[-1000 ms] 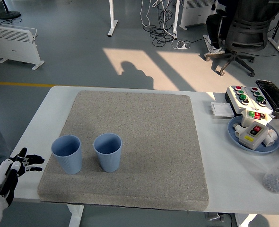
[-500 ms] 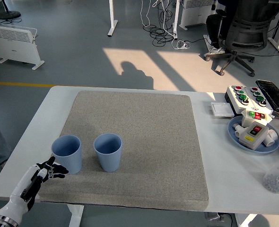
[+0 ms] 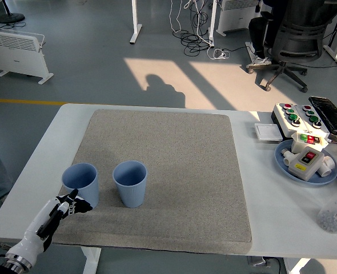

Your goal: Push cup pick cup insert cup

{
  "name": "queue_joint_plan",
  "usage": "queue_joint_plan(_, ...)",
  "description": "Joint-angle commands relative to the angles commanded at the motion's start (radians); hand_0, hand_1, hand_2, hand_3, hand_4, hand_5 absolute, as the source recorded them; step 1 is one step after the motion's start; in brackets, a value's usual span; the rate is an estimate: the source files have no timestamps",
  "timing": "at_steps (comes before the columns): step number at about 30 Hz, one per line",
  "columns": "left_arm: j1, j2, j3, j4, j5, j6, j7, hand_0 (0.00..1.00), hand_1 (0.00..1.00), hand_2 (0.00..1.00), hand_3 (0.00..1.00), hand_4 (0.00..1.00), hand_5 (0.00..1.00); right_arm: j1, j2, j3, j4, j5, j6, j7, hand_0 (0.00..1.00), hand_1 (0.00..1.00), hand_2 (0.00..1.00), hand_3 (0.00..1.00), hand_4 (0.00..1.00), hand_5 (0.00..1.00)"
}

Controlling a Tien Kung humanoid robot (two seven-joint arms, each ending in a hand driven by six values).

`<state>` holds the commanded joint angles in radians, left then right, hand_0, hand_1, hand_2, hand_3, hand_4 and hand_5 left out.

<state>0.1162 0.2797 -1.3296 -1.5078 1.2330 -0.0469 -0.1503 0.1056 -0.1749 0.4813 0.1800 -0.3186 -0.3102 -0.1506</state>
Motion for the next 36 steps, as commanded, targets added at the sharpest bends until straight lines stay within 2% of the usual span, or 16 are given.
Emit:
queue_joint_plan(8,-0.061,0.013,0.026,0.069,-0.014,-0.001,-0.005,0.690,0.612,0.538,0.470,0.647,0.998,0.003,0.000,-0.002,0.000,0.003,0.001,0.001,0.688,0.589,0.635,0.555,0.098,0.415)
queue_joint_plan(13,-0.073,0.013,0.027,0.096,-0.019,0.000,-0.010,0.698,0.617,0.541,0.470,0.652,0.998,0.003,-0.001,0.000,0.000,0.007,0.000,0.002,0.688,0.589,0.632,0.555,0.098,0.416)
queue_joint_plan(19,-0.133,0.023,0.052,0.142,-0.035,0.016,-0.031,0.712,0.619,0.540,0.470,0.654,0.998,0.008,0.000,-0.002,0.000,0.010,0.000,0.003,0.688,0.586,0.632,0.554,0.098,0.415)
queue_joint_plan(24,-0.174,0.039,0.069,0.170,-0.057,0.013,-0.037,0.713,0.622,0.540,0.470,0.656,0.998,0.011,0.000,-0.002,0.000,0.009,0.000,0.003,0.688,0.585,0.632,0.555,0.098,0.413)
queue_joint_plan(29,-0.211,0.064,0.093,0.208,-0.197,-0.020,-0.052,0.713,0.625,0.540,0.472,0.657,0.998,0.013,0.000,0.002,0.000,0.003,0.000,0.001,0.688,0.588,0.632,0.554,0.098,0.413)
queue_joint_plan(36,-0.262,0.080,0.116,0.251,-0.294,-0.032,-0.069,0.720,0.626,0.539,0.467,0.655,0.998,0.014,0.000,0.002,0.000,0.001,0.001,0.000,0.689,0.588,0.633,0.555,0.098,0.413)
